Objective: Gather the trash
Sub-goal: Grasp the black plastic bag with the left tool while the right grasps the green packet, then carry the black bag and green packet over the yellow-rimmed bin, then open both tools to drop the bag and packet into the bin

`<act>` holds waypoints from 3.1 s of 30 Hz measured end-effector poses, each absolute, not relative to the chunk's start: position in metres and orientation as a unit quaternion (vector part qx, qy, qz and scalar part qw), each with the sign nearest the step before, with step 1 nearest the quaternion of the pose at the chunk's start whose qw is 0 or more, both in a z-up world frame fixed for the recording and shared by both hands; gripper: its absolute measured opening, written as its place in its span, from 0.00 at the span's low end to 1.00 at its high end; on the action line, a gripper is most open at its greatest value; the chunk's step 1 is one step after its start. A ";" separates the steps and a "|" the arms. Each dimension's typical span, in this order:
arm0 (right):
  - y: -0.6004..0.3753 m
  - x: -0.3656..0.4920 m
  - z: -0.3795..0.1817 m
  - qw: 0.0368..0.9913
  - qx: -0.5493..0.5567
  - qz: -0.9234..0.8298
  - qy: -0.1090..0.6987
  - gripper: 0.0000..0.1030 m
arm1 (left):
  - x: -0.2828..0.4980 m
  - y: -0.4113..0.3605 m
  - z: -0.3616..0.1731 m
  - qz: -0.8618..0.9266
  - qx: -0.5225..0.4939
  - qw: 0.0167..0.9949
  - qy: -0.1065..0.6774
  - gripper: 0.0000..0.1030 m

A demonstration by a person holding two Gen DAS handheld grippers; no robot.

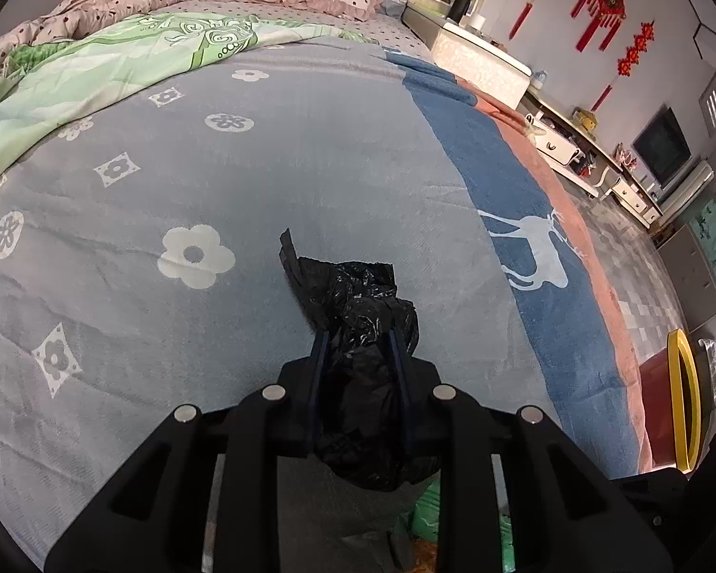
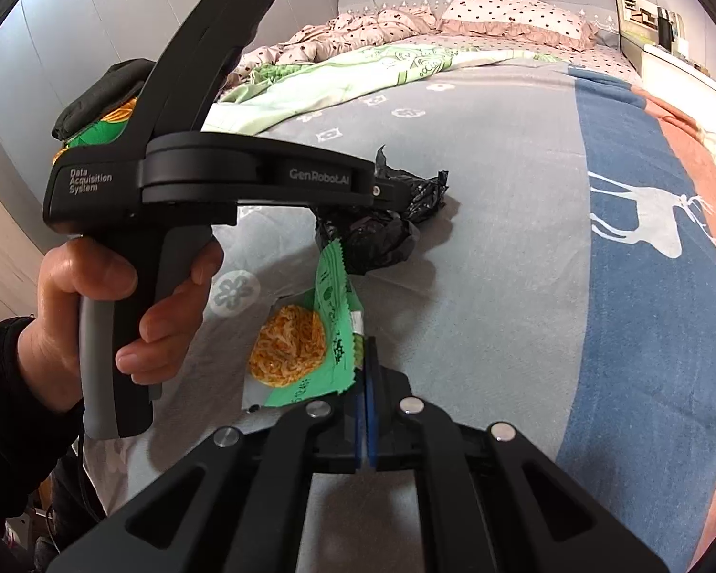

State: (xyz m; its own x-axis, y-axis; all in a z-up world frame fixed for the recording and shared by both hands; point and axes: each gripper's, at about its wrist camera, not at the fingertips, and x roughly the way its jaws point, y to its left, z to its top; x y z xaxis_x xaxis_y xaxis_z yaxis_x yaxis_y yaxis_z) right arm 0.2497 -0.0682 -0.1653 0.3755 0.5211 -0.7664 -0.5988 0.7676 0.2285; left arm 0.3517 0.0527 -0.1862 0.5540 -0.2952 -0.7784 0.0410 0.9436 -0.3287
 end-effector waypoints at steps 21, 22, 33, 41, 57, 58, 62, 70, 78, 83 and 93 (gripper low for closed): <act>-0.176 0.183 -0.098 0.885 0.038 0.290 0.362 0.01 | 0.309 0.002 -0.092 -0.125 -0.112 0.899 0.405 0.22; -0.187 0.182 -0.091 0.890 0.043 0.282 0.356 0.01 | 0.307 -0.005 -0.085 -0.129 -0.109 0.900 0.401 0.22; -0.298 0.153 -0.021 0.939 0.084 0.189 0.275 0.01 | 0.279 -0.098 -0.021 -0.206 -0.090 0.905 0.362 0.22; -0.377 0.126 0.022 0.963 0.096 0.112 0.226 0.01 | 0.269 -0.173 0.008 -0.260 -0.083 0.896 0.350 0.22; -0.513 0.095 0.017 0.961 0.137 -0.041 0.235 0.01 | 0.252 -0.340 0.012 -0.353 -0.039 0.865 0.353 0.22; -0.519 0.097 0.012 0.959 0.140 -0.049 0.243 0.01 | 0.250 -0.348 0.010 -0.356 -0.036 0.863 0.356 0.22; -0.537 0.103 -0.008 0.948 0.144 -0.087 0.272 0.01 | 0.247 -0.382 -0.005 -0.364 -0.020 0.857 0.364 0.23; -0.557 0.114 -0.044 0.927 0.155 -0.116 0.322 0.01 | 0.245 -0.437 -0.041 -0.379 -0.001 0.841 0.386 0.25; -0.569 0.110 -0.055 0.918 0.161 -0.134 0.336 0.28 | 0.246 -0.453 -0.056 -0.381 -0.006 0.836 0.395 0.42; -0.573 0.106 -0.055 0.917 0.167 -0.141 0.333 0.28 | 0.245 -0.449 -0.055 -0.381 -0.005 0.838 0.390 0.53; -0.560 0.101 -0.042 0.921 0.159 -0.140 0.326 0.28 | 0.244 -0.411 -0.040 -0.366 -0.025 0.849 0.380 0.53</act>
State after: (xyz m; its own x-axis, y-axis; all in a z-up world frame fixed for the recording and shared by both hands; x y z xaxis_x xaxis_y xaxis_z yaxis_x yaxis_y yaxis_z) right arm 0.1005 -0.5598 -0.0418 0.7488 -0.1542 -0.6446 0.3616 0.9101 0.2023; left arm 0.2444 -0.4113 -0.0400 0.4440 -0.6403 -0.6267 0.6026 0.7311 -0.3200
